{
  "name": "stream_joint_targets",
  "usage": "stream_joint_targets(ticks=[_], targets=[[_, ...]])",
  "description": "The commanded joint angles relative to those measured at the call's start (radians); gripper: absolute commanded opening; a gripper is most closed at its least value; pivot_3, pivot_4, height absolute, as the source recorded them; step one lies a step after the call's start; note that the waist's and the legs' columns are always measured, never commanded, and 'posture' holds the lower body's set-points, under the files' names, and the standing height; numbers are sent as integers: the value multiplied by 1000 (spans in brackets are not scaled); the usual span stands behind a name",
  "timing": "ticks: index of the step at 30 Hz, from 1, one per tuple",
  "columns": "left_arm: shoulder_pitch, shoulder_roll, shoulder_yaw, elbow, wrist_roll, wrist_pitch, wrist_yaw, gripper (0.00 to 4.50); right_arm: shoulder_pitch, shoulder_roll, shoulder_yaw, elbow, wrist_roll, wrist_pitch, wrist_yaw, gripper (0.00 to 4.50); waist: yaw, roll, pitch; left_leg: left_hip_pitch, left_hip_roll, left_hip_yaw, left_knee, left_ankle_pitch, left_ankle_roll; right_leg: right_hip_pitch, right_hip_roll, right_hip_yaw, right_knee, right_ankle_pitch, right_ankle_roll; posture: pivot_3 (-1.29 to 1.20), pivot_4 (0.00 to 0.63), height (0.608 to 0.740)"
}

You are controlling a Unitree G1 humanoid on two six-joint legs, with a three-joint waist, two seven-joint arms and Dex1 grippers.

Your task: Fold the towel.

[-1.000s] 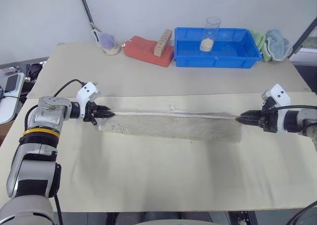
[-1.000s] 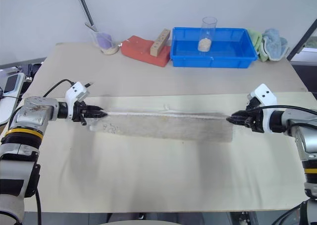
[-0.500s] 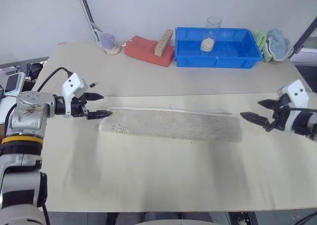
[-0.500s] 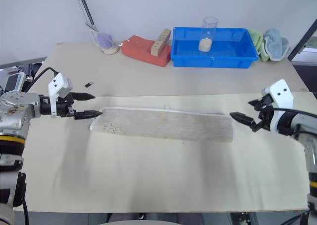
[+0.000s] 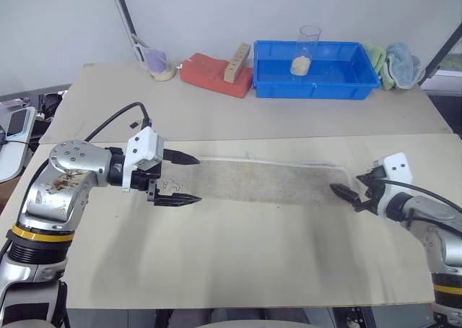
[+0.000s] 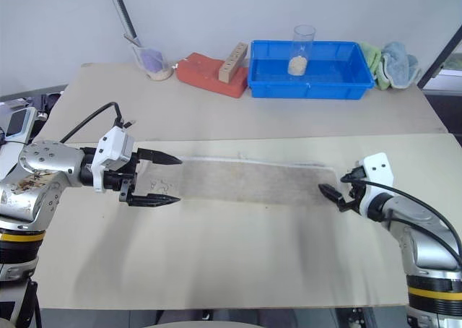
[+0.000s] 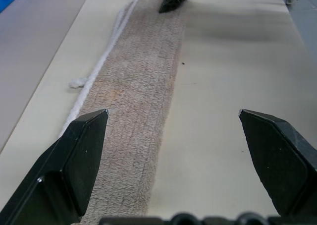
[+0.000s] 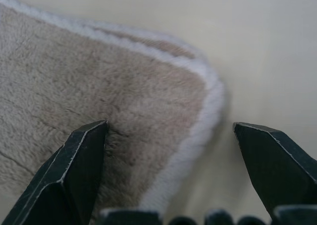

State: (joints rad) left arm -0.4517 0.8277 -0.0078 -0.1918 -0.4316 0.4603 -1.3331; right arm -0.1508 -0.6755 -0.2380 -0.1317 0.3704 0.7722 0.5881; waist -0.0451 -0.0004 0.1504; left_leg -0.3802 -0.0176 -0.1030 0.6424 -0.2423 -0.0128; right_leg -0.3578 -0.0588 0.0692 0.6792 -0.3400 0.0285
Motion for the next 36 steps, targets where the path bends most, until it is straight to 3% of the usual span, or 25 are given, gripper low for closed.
stream_joint_targets(ticks=[1,14,20,25,31,36], targets=[[7,5,9,-17,1,-21,23,4500,-33,18,10,25,-11,22,-40,4222,0,0,0,0,0,0,0,0,0,0,0,0,0,0,0,0,150,740],[57,35,41,-9,36,-71,80,4500,-63,45,-37,-11,52,92,-70,8,0,0,0,3,0,0,-1,0,0,3,0,0,-1,0,0,0,150,740],[89,60,70,9,46,-93,98,4500,-170,84,-90,-175,228,322,-109,8,-1,0,0,3,1,-1,-2,0,0,2,0,0,-1,0,0,0,150,740],[100,71,79,8,38,-101,105,4500,-263,236,-68,-302,338,491,-223,8,1,0,0,3,1,-3,-3,0,0,2,0,0,-1,0,0,0,150,740],[109,67,80,-10,29,-93,117,4500,-332,431,86,-234,263,441,-339,8,0,0,0,2,0,-5,-3,0,0,0,0,0,0,0,0,0,150,740],[138,73,94,-51,-7,-61,115,4500,-361,524,178,-144,191,372,-387,8,-3,0,0,2,0,-5,-3,0,0,-4,0,0,1,0,0,0,150,740]])
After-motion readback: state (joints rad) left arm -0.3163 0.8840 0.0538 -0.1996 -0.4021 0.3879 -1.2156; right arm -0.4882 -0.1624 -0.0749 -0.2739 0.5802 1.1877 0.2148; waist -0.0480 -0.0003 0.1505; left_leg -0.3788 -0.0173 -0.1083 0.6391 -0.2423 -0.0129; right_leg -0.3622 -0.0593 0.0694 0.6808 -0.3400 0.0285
